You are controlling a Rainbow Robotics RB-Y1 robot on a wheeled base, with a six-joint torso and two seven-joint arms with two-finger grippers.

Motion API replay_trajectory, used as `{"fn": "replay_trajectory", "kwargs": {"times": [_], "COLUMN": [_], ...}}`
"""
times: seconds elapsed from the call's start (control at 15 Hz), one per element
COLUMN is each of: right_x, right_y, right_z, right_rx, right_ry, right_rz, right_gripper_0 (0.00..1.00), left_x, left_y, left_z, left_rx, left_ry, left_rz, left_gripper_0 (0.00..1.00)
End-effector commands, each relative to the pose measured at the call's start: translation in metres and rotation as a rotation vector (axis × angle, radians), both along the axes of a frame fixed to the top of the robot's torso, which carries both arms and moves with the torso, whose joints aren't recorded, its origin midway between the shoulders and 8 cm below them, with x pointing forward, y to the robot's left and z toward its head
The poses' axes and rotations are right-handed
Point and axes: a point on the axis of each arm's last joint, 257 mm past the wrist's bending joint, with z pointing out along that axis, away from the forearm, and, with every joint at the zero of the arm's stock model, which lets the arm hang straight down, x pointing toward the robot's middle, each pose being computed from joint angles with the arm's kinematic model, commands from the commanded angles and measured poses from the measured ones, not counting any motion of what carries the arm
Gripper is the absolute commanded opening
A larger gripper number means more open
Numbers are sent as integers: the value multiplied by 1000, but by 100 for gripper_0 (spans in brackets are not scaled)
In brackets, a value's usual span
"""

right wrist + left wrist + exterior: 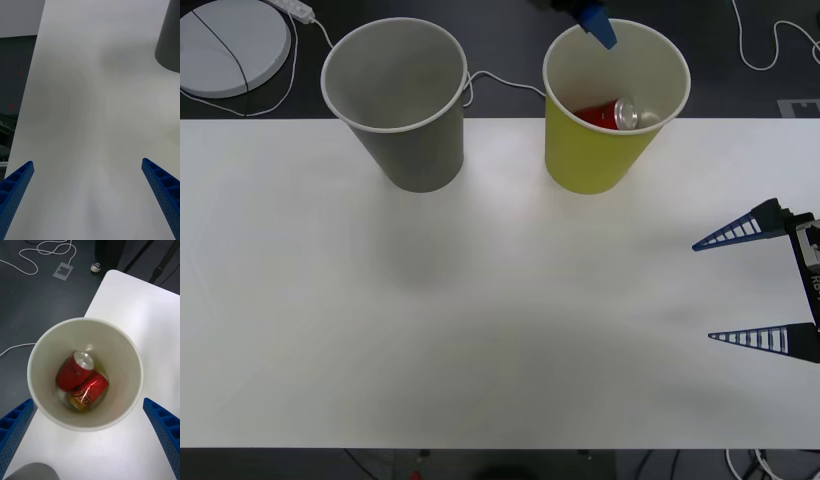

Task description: Put the can into the green bin and the plastic bottle into the gray bin

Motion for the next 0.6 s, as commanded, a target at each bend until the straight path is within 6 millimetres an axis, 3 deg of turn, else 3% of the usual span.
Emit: {"fn": "replay_trajectory", "kwargs": {"times": [0.07,0.33,0.6], "right_x": [0,0,0], "right_y": [0,0,0], "right_z": [0,0,0], "right_rx": [0,0,0], "right_ry": [0,0,0], "right_rz": [0,0,0], "right_gripper_0": [100,100,100], "left_x": [-12,-40,-64], "left_y": [48,113,160], "left_z": [-3,-3,-19], "left_rx": [-16,-6,29], "left_ry": [19,25,-8], "left_rz": [-9,-68,-136], "left_gripper_0": [100,100,100]}}
